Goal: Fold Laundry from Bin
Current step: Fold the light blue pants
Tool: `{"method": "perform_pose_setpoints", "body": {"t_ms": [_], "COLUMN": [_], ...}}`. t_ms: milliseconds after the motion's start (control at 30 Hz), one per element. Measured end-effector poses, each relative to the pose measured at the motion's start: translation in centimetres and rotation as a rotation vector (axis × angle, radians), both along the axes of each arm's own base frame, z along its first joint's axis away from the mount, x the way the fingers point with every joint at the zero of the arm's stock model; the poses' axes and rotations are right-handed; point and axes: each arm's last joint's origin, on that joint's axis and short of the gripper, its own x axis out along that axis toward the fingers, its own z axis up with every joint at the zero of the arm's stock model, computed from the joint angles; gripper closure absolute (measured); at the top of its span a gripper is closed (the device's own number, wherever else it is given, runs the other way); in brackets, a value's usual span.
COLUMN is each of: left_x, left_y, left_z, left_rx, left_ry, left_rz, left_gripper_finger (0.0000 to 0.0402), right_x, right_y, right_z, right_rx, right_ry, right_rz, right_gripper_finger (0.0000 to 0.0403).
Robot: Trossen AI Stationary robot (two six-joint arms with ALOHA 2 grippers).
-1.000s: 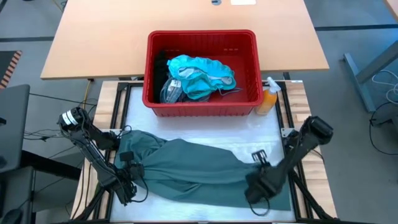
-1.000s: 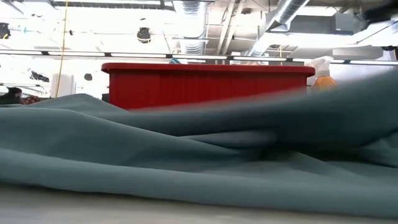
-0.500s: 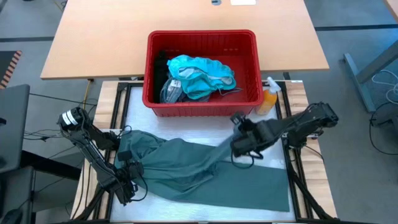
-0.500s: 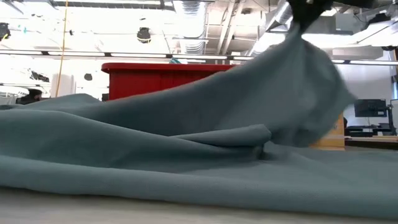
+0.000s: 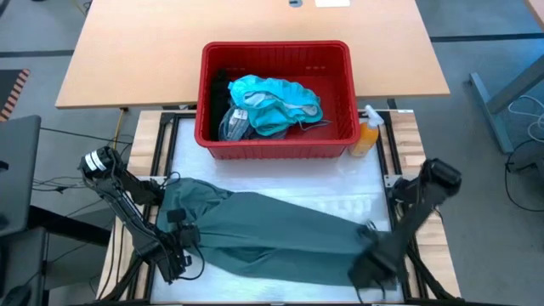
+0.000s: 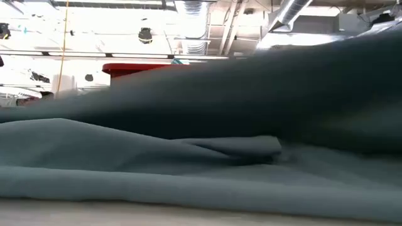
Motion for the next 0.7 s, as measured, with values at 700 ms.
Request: {"method": "perform_pose_setpoints", "body": {"t_ms": [700], "left_x": [0.6], "left_y": [-0.1], "left_z": [-0.1], "left_rx": [-0.037], "left_ry": [0.064], "left_rz": [-0.109], "left_gripper_finger": [0.0401], "right_x": [-2.0], "right_y": [6.4], "right_z": [-1.4], "right_rx": [0.036], "right_ry": [0.118], "right_rz": [-0.54], "right_gripper_finger": [0.0232]}}
